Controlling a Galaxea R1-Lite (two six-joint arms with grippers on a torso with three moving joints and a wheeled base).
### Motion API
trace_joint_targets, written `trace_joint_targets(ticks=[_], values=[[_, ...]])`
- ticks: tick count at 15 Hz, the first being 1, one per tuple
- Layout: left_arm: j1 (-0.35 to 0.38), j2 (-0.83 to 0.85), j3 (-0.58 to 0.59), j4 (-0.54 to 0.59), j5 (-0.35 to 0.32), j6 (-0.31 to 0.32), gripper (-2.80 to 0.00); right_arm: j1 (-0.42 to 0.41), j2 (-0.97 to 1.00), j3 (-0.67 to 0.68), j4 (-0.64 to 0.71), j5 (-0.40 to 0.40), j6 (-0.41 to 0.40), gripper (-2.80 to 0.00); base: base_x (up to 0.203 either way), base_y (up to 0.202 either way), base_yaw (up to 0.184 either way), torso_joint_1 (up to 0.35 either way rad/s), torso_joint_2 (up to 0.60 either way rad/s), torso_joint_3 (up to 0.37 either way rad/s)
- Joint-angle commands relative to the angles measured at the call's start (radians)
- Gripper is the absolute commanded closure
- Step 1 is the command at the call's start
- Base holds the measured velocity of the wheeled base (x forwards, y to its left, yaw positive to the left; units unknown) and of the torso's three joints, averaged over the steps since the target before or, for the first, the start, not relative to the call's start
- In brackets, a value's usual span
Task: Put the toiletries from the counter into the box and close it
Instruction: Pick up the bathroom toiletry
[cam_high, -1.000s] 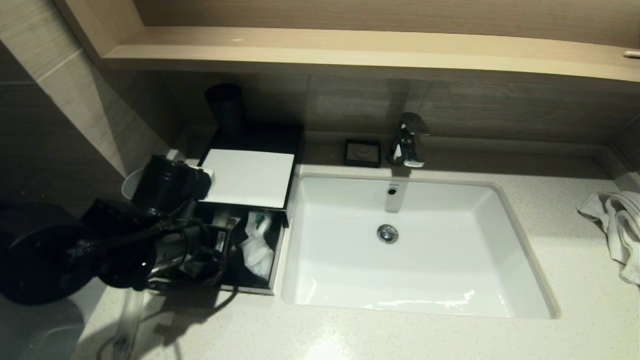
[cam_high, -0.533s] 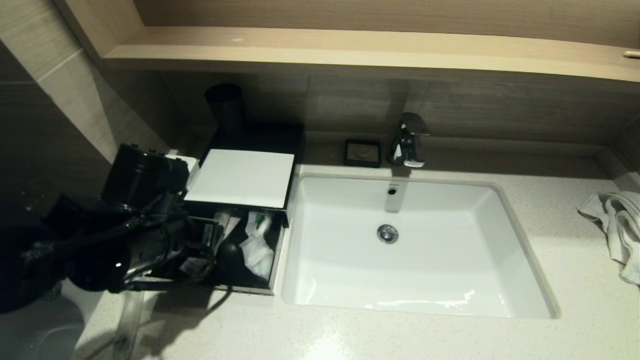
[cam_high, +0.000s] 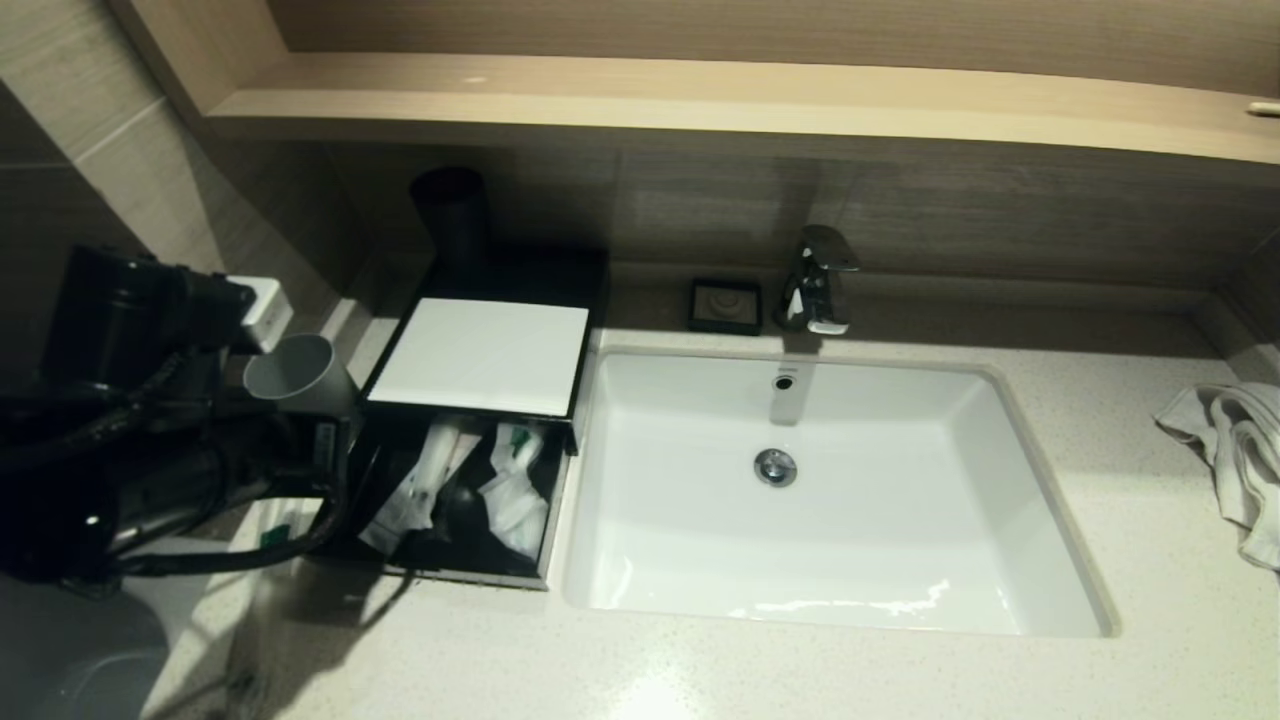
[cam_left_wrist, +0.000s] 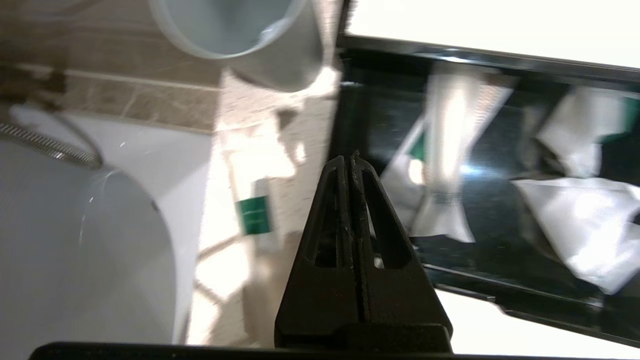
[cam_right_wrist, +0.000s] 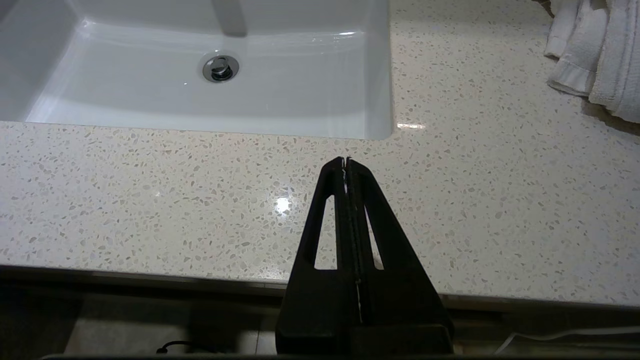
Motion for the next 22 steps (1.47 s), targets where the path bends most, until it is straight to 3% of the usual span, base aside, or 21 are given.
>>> trace_joint_targets(ticks=[1,6,10,13,22], values=[[0.052,-0.07,0.032,0.006,0.002,-0.003,0.0,0.0,0.0,0.0,0.0,0.001,0.0,0.0,0.0,0.0,0.0,0.0,0.0,0.0],[0.068,-0.181,0.144,0.012,-0.001,-0.039,0.0,0.0,0.0,0.0,0.0,0.0,0.0,0.0,0.0,0.0,0.0,0.0,0.0,0.0],[0.067,-0.236,0.192,0.13,-0.064,-0.188,0.0,0.0,0.0,0.0,0.0,0.0,0.0,0.0,0.0,0.0,0.0,0.0,0.0,0.0],[0.07,-0.246,0.25,0.2,-0.091,-0.25,0.0,0.0,0.0,0.0,0.0,-0.001,0.0,0.0,0.0,0.0,0.0,0.0,0.0,0.0],[0.072,-0.234,0.424,0.17,-0.094,-0.325,0.0,0.0,0.0,0.0,0.0,-0.001,0.0,0.0,0.0,0.0,0.0,0.0,0.0,0.0]])
